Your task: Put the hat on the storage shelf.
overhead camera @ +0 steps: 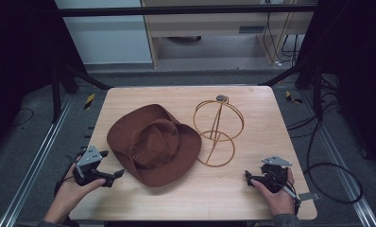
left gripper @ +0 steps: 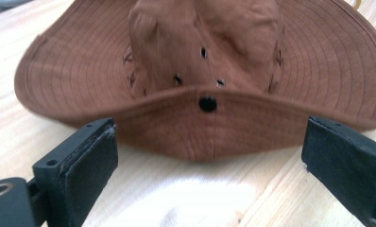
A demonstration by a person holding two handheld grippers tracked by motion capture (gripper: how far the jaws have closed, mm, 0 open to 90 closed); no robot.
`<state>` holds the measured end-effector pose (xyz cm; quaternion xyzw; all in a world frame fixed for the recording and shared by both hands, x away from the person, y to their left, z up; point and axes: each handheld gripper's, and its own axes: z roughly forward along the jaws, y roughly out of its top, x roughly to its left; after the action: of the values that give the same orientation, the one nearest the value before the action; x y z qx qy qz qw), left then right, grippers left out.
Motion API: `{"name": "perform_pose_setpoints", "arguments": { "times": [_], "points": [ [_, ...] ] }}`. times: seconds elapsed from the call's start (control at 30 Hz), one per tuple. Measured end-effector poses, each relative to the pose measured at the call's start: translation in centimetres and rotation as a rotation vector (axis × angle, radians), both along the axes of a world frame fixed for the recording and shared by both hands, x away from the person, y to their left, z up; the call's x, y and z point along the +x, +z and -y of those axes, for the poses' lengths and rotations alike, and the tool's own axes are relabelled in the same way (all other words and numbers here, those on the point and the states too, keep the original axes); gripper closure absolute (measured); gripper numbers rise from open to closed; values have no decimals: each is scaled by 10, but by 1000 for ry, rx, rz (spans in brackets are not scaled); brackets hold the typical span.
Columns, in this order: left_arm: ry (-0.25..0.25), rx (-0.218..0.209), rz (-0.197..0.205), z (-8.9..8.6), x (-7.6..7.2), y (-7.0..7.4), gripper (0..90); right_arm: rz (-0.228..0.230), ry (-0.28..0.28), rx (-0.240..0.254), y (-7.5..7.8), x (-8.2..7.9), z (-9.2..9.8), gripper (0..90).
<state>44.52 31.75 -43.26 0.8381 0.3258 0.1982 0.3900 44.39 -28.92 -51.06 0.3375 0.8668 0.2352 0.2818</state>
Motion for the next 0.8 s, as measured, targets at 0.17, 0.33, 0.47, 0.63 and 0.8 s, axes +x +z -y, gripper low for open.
{"name": "perform_pose_setpoints", "arguments": {
  "times": [0.17,0.33,0.47,0.63,0.8],
  "points": [
    [-31,25,-17,14,14,13,39,0,0,0,0,0,0,7],
    [-63,122,-20,36,39,27,40,0,0,0,0,0,0,7],
    [-86,125,-53,48,57,36,40,1,0,-2,0,0,0,7],
    [-90,140,-96,59,75,41,43,-4,-2,5,0,-1,0,7],
    [-97,168,-145,70,91,44,42,1,0,-1,0,0,0,7]
  ]
}}
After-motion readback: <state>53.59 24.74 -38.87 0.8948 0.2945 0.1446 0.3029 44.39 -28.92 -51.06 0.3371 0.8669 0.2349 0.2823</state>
